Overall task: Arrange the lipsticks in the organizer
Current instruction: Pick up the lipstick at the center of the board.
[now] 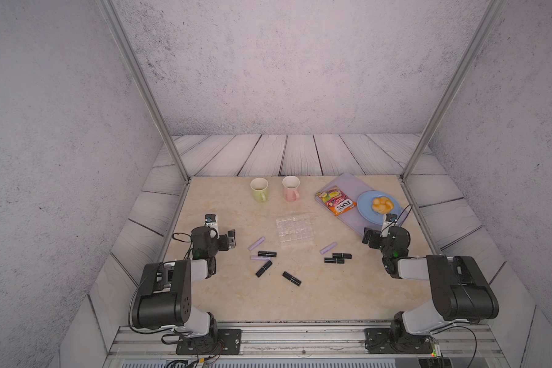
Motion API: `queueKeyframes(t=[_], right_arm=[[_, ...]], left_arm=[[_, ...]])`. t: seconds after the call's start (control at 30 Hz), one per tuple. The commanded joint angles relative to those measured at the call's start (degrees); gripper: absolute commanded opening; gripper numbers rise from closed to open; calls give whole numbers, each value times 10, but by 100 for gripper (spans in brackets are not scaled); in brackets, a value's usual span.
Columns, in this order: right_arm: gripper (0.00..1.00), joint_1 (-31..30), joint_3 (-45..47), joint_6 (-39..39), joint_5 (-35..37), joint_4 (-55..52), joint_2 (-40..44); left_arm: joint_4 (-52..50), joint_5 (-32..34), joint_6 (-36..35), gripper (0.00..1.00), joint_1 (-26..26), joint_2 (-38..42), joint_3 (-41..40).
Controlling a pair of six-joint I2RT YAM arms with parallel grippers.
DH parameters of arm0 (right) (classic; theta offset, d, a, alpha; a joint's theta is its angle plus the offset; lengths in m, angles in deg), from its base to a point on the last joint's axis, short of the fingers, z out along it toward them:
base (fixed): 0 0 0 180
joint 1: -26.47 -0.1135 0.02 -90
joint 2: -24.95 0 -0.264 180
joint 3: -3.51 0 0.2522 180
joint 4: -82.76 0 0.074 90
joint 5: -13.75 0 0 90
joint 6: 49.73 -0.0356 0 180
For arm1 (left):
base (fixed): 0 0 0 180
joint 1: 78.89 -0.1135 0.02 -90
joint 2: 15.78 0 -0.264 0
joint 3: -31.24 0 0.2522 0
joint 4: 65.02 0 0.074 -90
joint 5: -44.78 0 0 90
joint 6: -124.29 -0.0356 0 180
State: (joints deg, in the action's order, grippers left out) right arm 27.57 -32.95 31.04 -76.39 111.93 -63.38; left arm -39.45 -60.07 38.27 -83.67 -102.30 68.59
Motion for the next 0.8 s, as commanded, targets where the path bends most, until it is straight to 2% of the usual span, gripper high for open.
queueKeyframes(t=[0.0, 0.17, 0.23, 0.33, 0.43, 0.5, 0.6, 0.63, 0.7, 0.77], right_arm=[[100, 6, -16, 71, -37, 59, -15], [100, -11, -20, 58, 46, 36, 17], [100, -18, -38, 60, 77, -30, 58], [100, -28, -81, 60, 89, -137, 100], [100, -50, -143, -30, 138, -277, 139], [100, -72, -188, -75, 150, -365, 159], [100, -121, -259, -75, 172, -472, 187], [100, -134, -288, -87, 166, -519, 195], [100, -135, -343, -156, 72, -610, 212], [100, -131, -354, -264, -10, -630, 222]], left_arm=[[66, -31, -47, 98, -9, -14, 19], [17, 4, -62, 98, 14, 10, 34], [-25, 38, -69, 98, 29, 44, 40], [-8, 103, -64, 98, 49, 76, 16], [-74, 154, -75, 98, 85, 129, 29], [-126, 199, -41, 98, 108, 177, 49], [-237, 210, 45, 98, 112, 233, 102], [-287, 208, 62, 98, 113, 246, 129], [-386, 187, 86, 98, 114, 263, 184], [-457, 154, 114, 98, 113, 278, 228]])
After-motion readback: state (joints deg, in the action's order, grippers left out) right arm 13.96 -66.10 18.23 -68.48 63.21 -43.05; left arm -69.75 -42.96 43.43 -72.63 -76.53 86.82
